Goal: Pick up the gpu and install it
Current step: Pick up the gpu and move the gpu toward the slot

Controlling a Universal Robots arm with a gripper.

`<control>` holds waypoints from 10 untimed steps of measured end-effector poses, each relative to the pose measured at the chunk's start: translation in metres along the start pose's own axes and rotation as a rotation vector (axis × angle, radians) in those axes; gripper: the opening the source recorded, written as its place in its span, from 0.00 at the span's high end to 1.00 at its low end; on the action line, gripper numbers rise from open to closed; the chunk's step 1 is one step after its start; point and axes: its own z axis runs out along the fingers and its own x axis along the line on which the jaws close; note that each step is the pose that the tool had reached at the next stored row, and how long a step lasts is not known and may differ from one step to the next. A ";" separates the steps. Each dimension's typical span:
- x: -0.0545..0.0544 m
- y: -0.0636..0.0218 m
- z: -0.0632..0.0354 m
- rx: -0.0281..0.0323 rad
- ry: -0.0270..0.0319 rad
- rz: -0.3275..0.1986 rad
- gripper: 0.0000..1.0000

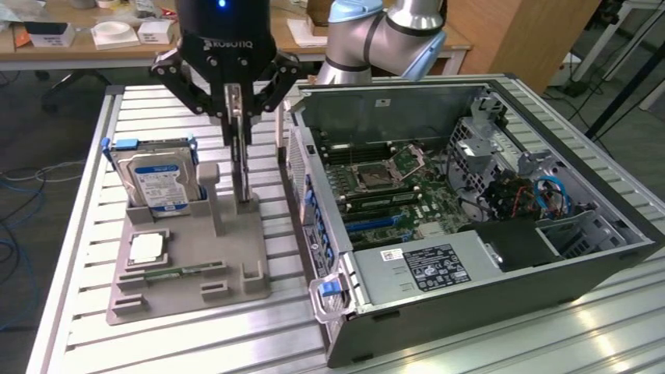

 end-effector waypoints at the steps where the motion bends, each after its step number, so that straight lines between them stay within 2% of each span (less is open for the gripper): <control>1: 0.000 0.0000 -0.0022 0.0000 0.0000 0.000 0.74; 5: 0.000 0.0000 -0.0082 0.0000 -0.0001 0.000 0.74; 10: 0.000 0.0000 -0.0084 0.0000 -0.0001 0.000 0.74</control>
